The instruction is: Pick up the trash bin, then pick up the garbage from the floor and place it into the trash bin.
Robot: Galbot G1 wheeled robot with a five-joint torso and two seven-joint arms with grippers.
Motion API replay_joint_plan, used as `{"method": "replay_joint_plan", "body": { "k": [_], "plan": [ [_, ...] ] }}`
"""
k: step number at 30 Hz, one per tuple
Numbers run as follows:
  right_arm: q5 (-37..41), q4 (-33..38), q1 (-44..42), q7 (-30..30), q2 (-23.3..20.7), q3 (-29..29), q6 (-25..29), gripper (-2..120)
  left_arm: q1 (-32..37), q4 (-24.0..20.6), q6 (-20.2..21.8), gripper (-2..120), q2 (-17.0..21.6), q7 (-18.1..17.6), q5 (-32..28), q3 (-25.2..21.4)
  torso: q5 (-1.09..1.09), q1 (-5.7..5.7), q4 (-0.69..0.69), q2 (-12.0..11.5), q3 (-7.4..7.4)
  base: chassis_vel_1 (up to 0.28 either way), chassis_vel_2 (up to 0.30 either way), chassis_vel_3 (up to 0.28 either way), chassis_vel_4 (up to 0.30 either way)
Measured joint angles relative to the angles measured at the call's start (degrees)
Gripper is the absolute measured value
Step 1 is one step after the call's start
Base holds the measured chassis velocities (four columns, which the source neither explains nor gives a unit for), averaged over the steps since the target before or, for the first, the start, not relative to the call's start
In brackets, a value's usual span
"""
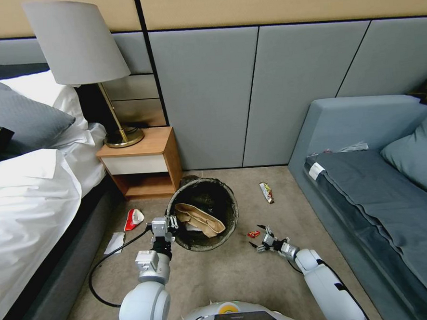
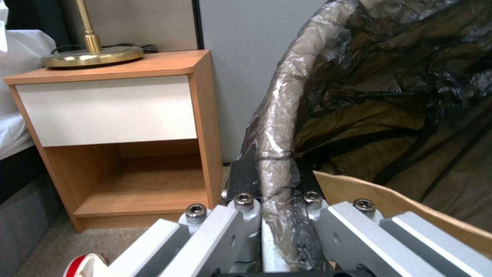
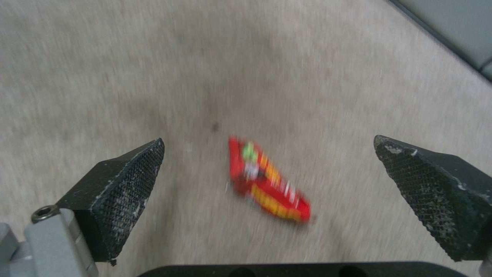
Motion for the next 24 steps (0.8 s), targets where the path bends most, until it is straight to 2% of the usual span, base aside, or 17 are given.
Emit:
{"method": "replay_joint_plan", "body": {
  "k": [24],
  "plan": [
    [-1.23, -4.65, 2.17, 3.74, 1.23, -0.08, 0.58, 100, 0.51, -0.38, -0.14, 0, -0.24, 0.08, 0.17, -0.04, -0.01, 0.00, 0.00, 0.00, 0.00, 0.000, 0.000, 0.000, 0.000]
  ]
}}
